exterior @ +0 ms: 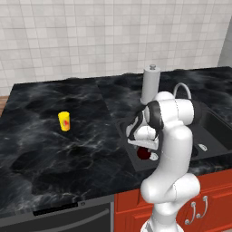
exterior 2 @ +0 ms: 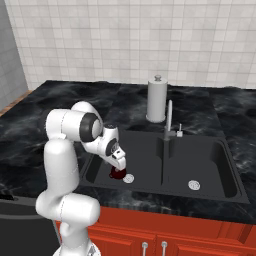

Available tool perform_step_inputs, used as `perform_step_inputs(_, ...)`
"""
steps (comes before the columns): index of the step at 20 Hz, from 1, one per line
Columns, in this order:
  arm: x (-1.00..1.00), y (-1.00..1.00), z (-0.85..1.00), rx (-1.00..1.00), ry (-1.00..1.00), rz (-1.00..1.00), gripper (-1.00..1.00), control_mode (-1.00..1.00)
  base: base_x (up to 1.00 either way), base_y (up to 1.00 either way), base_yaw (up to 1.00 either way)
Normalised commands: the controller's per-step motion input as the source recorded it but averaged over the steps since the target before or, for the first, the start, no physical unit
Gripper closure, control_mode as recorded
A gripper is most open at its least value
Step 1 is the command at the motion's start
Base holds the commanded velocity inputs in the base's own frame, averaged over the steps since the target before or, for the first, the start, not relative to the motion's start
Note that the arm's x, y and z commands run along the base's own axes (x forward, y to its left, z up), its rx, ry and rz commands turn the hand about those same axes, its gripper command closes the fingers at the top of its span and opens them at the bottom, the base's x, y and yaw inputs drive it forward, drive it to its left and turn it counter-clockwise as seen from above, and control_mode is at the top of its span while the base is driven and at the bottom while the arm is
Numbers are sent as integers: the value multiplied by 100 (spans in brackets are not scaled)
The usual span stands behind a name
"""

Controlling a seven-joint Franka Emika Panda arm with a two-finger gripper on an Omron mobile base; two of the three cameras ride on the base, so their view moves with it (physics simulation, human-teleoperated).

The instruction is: Move any existing items from the left basin to the right basin for drying. Then move the cup from the counter to the left basin of the sink for washing.

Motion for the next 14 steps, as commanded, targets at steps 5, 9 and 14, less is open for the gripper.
perform_step_inputs(5, 0, 3, -7, 0, 0, 0, -100, -100, 0, 0, 0)
perform_step_inputs(9, 0, 1, -10, -1, 0, 0, -100, -100, 0, 0, 0)
perform_step_inputs(14, 0, 0, -15, -1, 0, 0, -100, -100, 0, 0, 0)
